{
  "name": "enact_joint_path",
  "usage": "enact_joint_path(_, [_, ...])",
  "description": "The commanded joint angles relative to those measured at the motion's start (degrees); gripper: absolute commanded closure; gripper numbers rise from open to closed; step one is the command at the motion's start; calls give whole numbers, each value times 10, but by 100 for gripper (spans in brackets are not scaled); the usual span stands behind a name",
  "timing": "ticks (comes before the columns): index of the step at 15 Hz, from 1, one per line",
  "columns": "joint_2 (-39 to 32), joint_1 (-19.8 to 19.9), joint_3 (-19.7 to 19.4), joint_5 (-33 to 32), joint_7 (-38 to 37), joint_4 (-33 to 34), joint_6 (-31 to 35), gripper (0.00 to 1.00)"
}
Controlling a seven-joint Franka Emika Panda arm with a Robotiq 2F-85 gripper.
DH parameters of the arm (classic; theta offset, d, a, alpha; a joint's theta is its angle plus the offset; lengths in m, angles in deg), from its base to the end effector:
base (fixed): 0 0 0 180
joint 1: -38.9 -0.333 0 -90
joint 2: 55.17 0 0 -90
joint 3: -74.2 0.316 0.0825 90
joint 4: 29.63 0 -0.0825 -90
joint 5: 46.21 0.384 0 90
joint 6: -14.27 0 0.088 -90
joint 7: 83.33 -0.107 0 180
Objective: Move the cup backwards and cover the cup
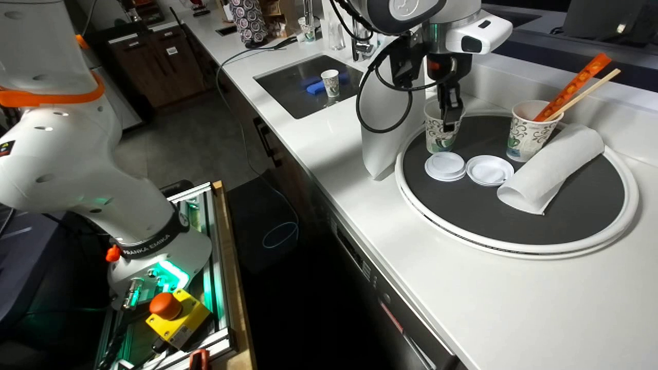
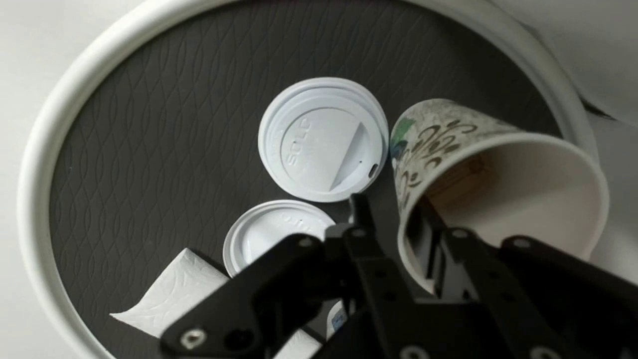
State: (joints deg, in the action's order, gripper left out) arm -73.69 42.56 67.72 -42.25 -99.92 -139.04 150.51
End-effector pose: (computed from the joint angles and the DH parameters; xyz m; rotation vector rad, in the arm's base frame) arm 0.6256 -0.1070 0.3435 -3.0106 0.7759 -0.2282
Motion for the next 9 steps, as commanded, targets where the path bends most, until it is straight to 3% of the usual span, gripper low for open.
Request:
enact_joint_path(1, [-4,-5,-5,-5,-23,3,6,100])
enact_joint_path(5, [13,-6,2,6,-22,3,31,99])
enact_joint_path(9, [-9,-7,-3,5,-51,54,75,99])
